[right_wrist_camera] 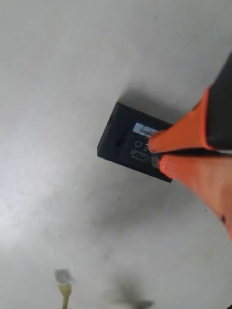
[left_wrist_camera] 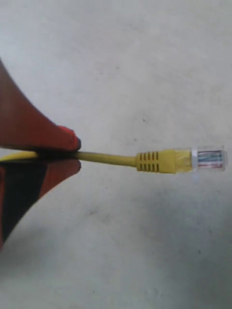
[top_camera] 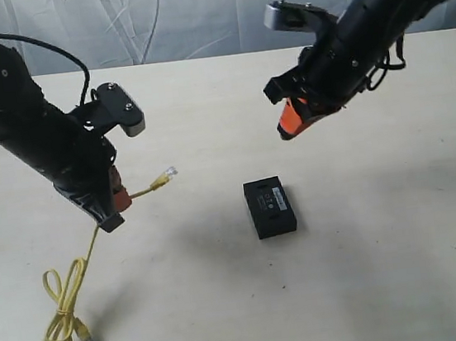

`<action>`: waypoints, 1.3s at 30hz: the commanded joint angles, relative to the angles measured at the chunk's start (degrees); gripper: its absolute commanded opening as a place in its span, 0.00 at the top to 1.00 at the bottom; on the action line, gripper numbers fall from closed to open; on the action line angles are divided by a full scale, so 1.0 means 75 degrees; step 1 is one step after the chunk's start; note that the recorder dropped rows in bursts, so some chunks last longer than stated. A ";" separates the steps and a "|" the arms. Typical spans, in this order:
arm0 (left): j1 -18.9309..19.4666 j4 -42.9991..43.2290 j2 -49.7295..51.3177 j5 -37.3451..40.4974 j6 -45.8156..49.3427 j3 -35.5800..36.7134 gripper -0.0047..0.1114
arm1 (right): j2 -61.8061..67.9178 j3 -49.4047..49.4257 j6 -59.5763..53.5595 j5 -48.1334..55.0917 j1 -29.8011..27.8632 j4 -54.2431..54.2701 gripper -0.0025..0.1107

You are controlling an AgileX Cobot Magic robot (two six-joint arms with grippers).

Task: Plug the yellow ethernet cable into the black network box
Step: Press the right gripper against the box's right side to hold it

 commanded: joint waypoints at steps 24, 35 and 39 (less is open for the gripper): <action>-0.0891 0.0029 0.0844 -0.0436 0.0424 0.0028 0.96 | 0.0849 0.1586 -0.2080 -0.2373 -0.0101 0.1538 0.98; -0.0891 0.0029 0.0844 -0.0464 0.0424 0.0028 0.96 | 0.0849 0.1586 -0.2080 -0.2882 0.0356 0.1537 0.98; -0.0891 0.0029 0.0844 -0.0464 0.0424 0.0028 0.96 | 0.0849 0.1586 -0.2100 -0.2985 0.0355 0.1509 0.98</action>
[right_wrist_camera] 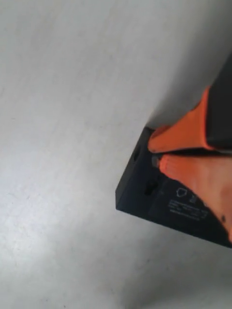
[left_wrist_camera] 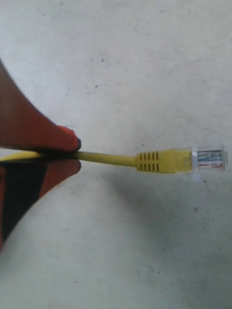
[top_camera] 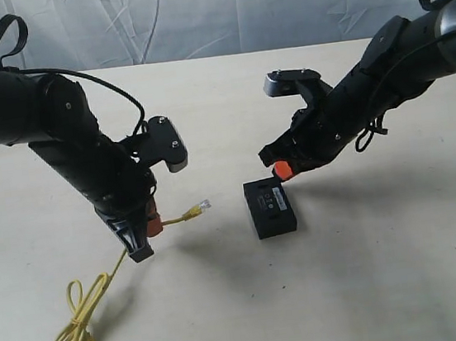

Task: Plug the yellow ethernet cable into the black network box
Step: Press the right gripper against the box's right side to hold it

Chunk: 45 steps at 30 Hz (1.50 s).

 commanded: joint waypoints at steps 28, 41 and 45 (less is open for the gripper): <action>-0.0038 -0.0057 -0.0003 -0.0138 0.0011 0.0013 0.96 | 0.0331 0.0049 0.0183 -0.0436 0.0084 -0.0015 0.98; -0.0038 -0.0054 -0.0003 -0.0152 0.0011 0.0013 0.96 | 0.0287 0.0049 0.0137 -0.0338 -0.0030 0.0151 0.98; -0.0038 -0.0134 -0.0003 -0.0150 0.0011 0.0013 0.96 | 0.0117 -0.0134 0.0209 0.0660 -0.0570 0.0512 0.98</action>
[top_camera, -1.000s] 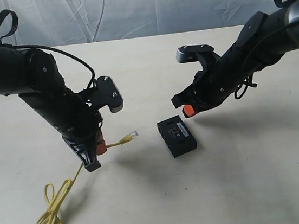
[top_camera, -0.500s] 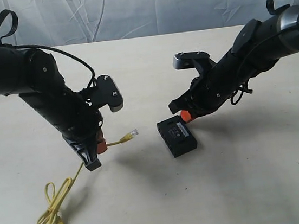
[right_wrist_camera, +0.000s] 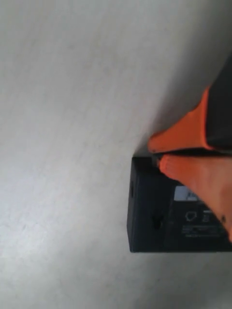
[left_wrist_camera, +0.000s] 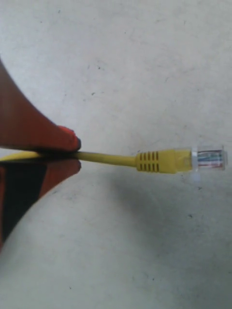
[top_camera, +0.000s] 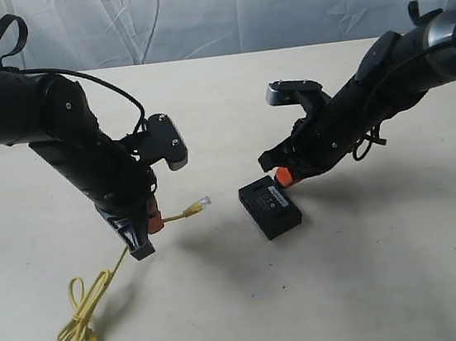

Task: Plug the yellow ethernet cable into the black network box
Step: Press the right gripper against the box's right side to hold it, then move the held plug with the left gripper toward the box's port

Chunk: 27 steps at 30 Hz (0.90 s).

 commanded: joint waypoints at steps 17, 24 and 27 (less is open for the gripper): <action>-0.0038 -0.1044 0.0165 -0.0068 0.0027 0.0013 0.96 | 0.0937 -0.0709 -0.1324 0.3393 -0.1804 0.1433 0.98; -0.0736 -0.1117 0.0590 -0.0400 0.0027 0.0013 0.96 | 0.1096 -0.0709 -0.1490 0.3390 -0.1542 0.1650 0.98; -0.0892 -0.1138 0.0813 -0.0471 -0.0015 0.0013 0.96 | 0.1096 -0.0709 -0.1490 0.3361 -0.1522 0.1666 0.98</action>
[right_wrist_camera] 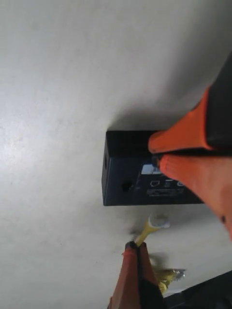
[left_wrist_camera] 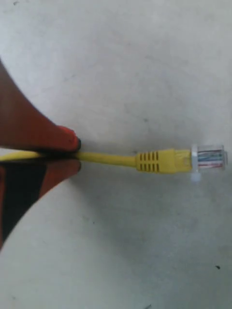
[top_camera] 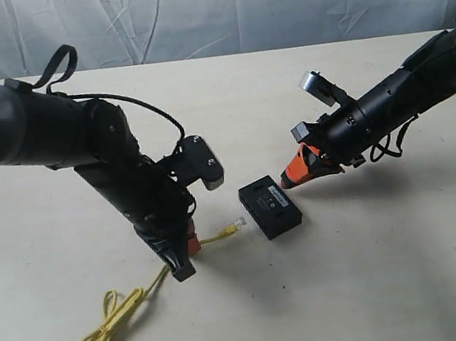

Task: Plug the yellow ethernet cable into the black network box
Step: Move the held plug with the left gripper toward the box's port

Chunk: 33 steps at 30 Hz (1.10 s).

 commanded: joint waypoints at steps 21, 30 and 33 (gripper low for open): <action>-0.0200 0.1051 0.0585 0.1096 -0.1292 -0.1134 0.96 | -0.0013 -0.0022 -0.0086 0.0024 0.0024 0.0065 0.98; -0.0289 0.1403 0.0633 0.2034 -0.1682 -0.2046 0.96 | -0.0013 -0.0022 -0.0086 0.0007 0.0064 0.0026 0.98; -0.0361 0.1928 0.0654 0.2161 -0.2023 -0.2113 0.96 | -0.0013 -0.0022 -0.0086 -0.0012 0.0064 0.0031 0.98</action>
